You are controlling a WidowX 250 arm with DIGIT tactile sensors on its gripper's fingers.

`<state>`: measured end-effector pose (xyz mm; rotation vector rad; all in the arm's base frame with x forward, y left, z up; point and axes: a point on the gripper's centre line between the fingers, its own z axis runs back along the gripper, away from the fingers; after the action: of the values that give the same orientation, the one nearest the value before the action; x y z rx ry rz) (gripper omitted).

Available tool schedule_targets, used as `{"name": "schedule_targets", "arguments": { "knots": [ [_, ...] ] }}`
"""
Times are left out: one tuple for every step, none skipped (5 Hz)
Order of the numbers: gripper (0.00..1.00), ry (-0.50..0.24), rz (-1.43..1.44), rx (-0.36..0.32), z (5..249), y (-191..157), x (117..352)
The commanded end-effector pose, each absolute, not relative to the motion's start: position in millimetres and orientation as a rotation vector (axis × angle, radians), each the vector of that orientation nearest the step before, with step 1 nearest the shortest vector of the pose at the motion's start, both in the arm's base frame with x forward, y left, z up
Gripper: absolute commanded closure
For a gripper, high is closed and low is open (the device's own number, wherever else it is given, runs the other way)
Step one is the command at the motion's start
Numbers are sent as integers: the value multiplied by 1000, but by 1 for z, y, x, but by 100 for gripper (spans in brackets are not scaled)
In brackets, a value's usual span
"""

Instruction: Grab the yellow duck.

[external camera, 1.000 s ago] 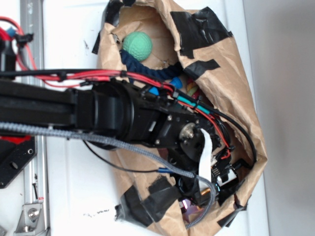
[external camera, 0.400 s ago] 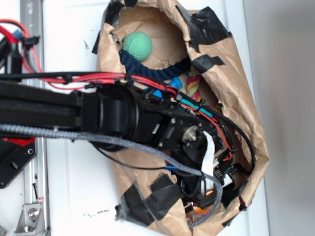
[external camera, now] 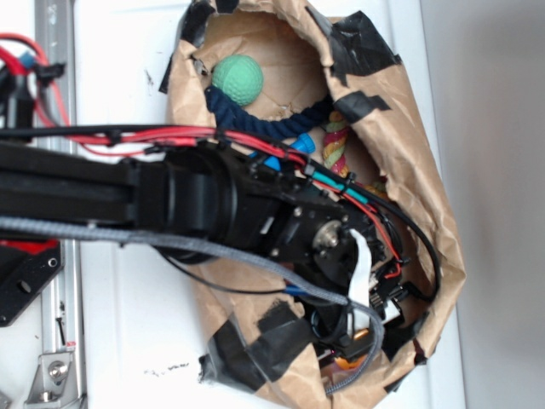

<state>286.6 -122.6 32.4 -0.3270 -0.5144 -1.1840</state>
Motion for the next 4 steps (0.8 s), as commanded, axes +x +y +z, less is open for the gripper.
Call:
{"name": "schedule_targets", "arguments": {
  "knots": [
    [100, -406, -746, -95, 113, -49, 252],
    [100, -260, -520, 21, 160, -13, 248],
    [100, -212, -290, 203, 203, -2, 255],
    [100, -165, -33, 127, 217, -4, 258]
  ]
}}
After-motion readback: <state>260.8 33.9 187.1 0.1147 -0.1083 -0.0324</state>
